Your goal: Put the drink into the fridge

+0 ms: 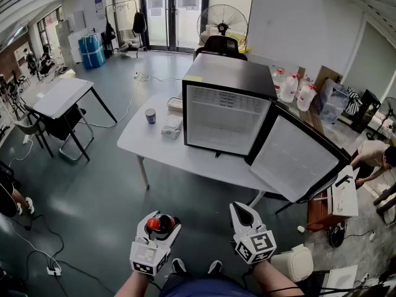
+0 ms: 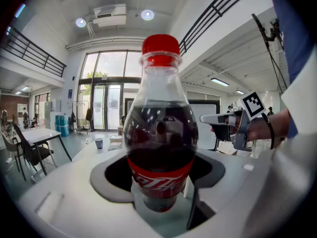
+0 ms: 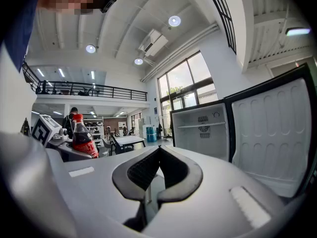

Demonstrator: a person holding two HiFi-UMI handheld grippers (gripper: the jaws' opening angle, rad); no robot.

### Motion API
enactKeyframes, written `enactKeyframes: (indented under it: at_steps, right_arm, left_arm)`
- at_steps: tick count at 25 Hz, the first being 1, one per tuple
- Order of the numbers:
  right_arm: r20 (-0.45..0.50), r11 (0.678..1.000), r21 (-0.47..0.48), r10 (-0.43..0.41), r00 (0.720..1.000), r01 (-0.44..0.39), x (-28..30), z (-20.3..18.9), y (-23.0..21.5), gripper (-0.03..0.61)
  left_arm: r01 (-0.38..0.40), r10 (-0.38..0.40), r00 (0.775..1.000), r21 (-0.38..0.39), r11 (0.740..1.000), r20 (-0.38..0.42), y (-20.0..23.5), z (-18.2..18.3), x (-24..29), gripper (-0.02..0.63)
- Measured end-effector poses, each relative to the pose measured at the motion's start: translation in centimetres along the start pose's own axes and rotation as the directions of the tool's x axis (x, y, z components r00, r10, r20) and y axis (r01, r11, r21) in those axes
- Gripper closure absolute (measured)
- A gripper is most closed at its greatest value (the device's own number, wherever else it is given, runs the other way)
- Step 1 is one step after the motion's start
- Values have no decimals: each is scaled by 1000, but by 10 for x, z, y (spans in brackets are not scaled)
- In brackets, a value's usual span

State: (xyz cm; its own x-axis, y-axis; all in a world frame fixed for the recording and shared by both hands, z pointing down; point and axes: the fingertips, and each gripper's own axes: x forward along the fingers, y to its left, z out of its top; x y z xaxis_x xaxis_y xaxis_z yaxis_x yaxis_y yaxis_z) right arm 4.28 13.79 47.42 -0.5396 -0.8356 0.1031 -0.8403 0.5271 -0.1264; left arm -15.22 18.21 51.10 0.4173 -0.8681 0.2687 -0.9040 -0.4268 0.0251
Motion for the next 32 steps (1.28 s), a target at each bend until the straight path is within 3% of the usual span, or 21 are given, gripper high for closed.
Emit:
enactKeyframes:
  at_steps: [12,21,25,32]
  right_arm:
    - [40,996,-14,-86,995,87,9,18,28,575]
    - [11,989,2,-149,989,149,17,3,27,575]
    - [4,990,24,-138,990,138,29,-5,10,575]
    - [6,998,49,-45,999,45,68,-4,-23,575]
  left_arm:
    - [84,-86,995,47,995,43,31,19,-6,299]
    - [132,-133,991,29,991,30,47,-2,7,299]
    - [122,-122,992,20,992,15,46,-5,23,299]
    - [44,-44,999,10,999,-2,49,6,63,299]
